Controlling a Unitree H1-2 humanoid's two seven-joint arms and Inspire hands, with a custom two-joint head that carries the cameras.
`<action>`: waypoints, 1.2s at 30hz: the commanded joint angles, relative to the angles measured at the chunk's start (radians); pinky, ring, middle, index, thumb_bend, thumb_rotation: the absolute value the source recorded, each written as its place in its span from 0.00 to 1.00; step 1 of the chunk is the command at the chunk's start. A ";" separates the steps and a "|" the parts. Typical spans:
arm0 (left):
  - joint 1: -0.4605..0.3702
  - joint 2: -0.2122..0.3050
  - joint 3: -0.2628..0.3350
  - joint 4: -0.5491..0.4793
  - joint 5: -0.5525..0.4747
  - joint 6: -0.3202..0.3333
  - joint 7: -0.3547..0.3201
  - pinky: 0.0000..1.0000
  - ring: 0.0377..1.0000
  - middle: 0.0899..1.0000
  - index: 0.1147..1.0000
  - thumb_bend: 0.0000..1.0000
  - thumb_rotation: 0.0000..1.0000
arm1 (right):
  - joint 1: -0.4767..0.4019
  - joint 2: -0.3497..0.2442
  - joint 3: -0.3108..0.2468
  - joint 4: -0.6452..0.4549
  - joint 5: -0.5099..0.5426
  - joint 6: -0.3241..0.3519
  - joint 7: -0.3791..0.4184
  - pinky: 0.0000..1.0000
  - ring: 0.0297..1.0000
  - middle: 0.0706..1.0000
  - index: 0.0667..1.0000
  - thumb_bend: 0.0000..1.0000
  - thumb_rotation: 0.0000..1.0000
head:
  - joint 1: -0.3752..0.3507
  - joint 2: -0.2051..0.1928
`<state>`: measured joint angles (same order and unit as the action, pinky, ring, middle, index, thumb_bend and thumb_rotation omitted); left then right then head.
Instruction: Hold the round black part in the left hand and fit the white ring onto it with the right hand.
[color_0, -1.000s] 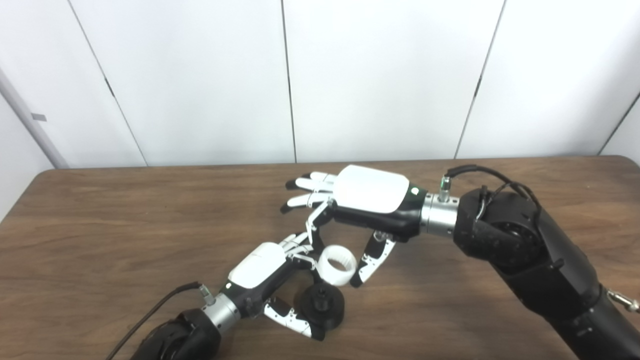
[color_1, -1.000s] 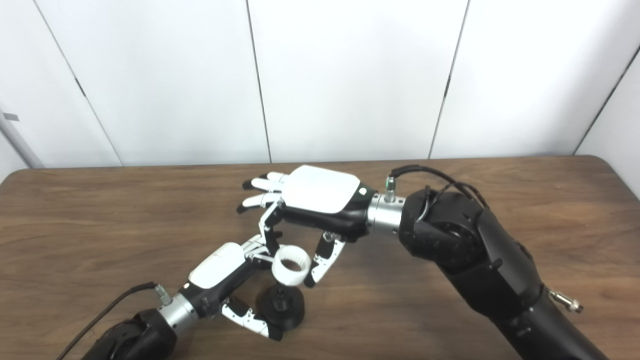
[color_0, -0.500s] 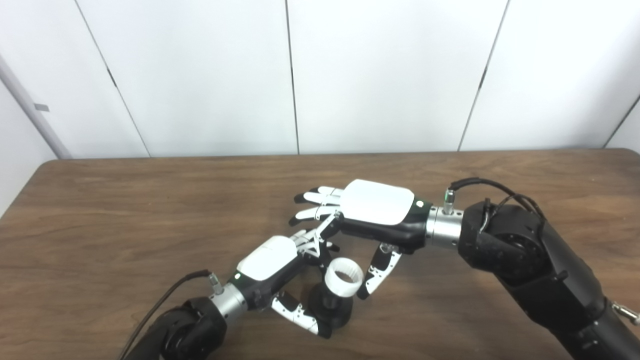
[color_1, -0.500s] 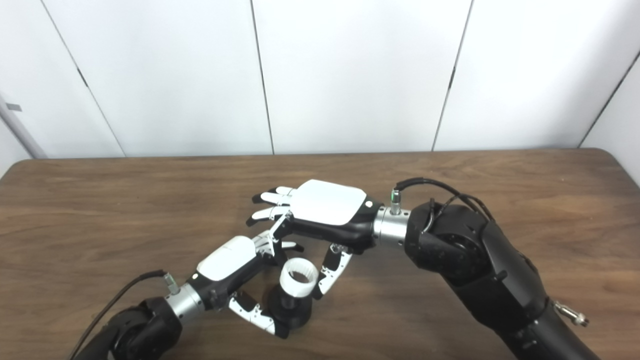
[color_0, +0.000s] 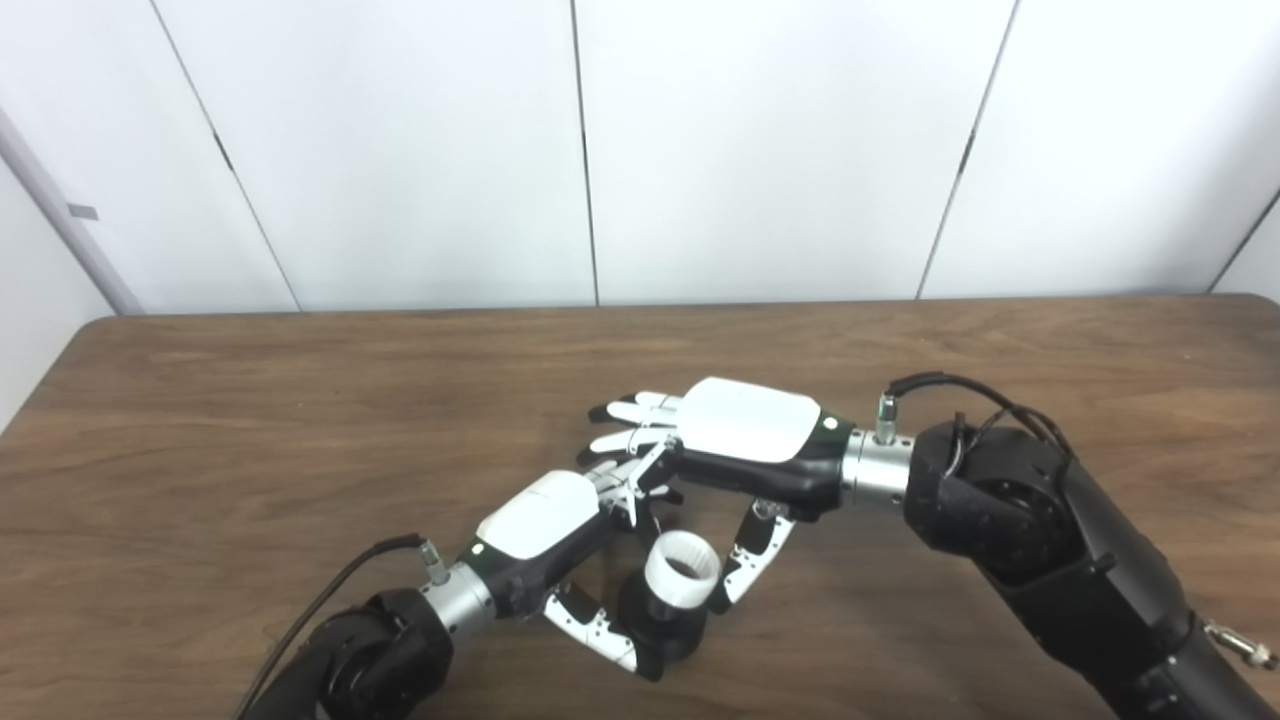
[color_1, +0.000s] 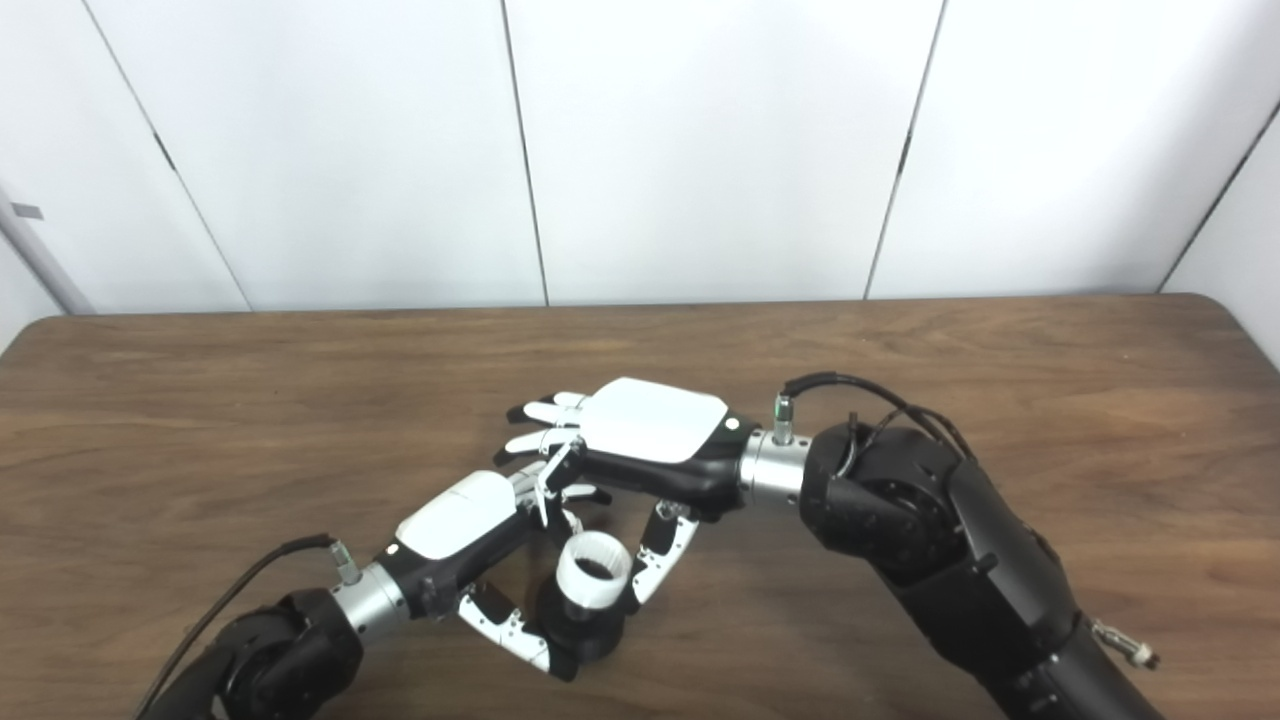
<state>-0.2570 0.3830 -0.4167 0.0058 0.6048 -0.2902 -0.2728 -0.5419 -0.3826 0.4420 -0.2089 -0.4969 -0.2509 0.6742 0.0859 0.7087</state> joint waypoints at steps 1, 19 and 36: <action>-0.018 0.004 0.005 -0.035 0.012 -0.009 -0.005 1.00 1.00 0.88 0.41 0.52 0.06 | -0.035 0.008 -0.006 -0.005 0.010 -0.036 -0.027 1.00 1.00 0.90 0.44 0.52 0.14 | 0.002 0.001; -0.024 -0.004 0.009 -0.052 0.013 -0.007 -0.026 1.00 1.00 0.90 0.41 0.52 0.06 | -0.029 0.030 0.001 0.055 -0.014 -0.063 -0.035 1.00 1.00 0.90 0.45 0.52 0.14 | 0.008 0.007; -0.021 -0.011 0.022 -0.052 0.016 -0.018 -0.023 1.00 1.00 0.89 0.41 0.52 0.06 | -0.012 0.043 0.005 0.078 -0.015 -0.077 -0.048 1.00 1.00 0.91 0.45 0.52 0.15 | 0.013 0.016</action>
<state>-0.2567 0.3772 -0.4065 -0.0171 0.6254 -0.2911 -0.3091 -0.5276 -0.3460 0.4496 -0.1136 -0.5225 -0.3080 0.6474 0.0982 0.7225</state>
